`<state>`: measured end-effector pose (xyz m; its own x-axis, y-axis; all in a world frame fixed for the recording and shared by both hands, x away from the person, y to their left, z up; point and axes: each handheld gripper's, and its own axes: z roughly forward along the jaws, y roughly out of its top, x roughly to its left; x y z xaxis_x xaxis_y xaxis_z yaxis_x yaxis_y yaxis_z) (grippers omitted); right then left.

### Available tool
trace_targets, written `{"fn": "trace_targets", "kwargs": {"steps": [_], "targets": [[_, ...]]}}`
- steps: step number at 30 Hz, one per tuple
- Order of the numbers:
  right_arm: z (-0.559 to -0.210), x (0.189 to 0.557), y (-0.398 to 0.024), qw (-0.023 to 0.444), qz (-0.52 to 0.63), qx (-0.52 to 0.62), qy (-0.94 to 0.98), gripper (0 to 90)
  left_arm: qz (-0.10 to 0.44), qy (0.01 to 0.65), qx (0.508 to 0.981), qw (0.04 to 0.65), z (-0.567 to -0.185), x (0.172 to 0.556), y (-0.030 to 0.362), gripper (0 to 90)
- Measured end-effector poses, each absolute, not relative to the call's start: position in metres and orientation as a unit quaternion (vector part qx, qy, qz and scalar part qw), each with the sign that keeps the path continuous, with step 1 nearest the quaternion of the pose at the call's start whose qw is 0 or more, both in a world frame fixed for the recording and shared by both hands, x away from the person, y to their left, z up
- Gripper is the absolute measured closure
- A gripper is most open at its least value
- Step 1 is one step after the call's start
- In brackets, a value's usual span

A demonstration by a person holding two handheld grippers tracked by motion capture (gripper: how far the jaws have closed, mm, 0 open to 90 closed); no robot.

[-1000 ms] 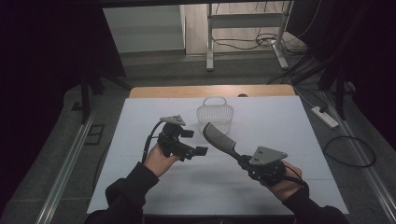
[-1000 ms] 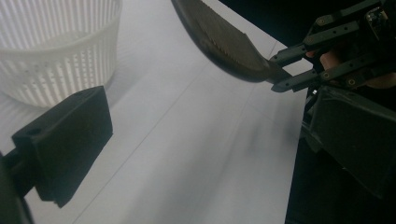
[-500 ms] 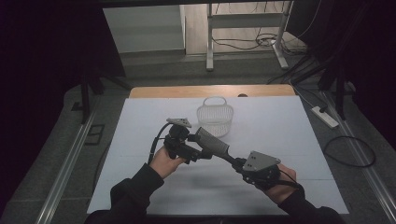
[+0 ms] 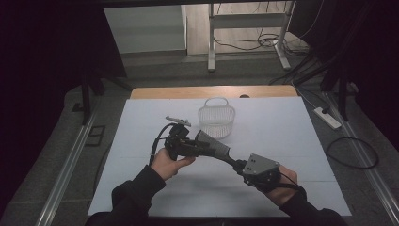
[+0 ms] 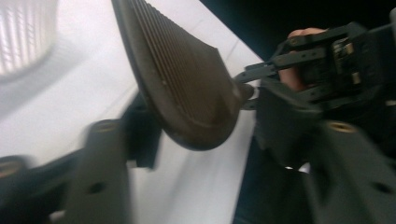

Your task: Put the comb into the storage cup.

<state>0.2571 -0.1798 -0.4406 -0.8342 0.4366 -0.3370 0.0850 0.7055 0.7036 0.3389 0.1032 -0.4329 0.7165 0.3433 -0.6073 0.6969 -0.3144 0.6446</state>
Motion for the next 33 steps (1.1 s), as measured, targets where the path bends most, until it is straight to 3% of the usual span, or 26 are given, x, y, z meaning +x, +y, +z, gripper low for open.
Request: {"fn": "trace_targets", "kwargs": {"steps": [15,25,33], "targets": [[-0.442,0.258,-0.180,0.261,0.352,0.143,0.888,71.6,-0.269,0.336,0.755,0.495,-0.439,0.342,0.105,81.8],[-0.443,0.259,-0.181,0.258,0.359,0.142,0.886,70.1,-0.264,0.333,0.753,0.502,-0.437,0.340,0.105,83.1],[-0.441,0.259,-0.185,0.244,0.373,0.152,0.882,55.7,-0.228,0.321,0.765,0.510,-0.426,0.336,0.106,83.2]]}}
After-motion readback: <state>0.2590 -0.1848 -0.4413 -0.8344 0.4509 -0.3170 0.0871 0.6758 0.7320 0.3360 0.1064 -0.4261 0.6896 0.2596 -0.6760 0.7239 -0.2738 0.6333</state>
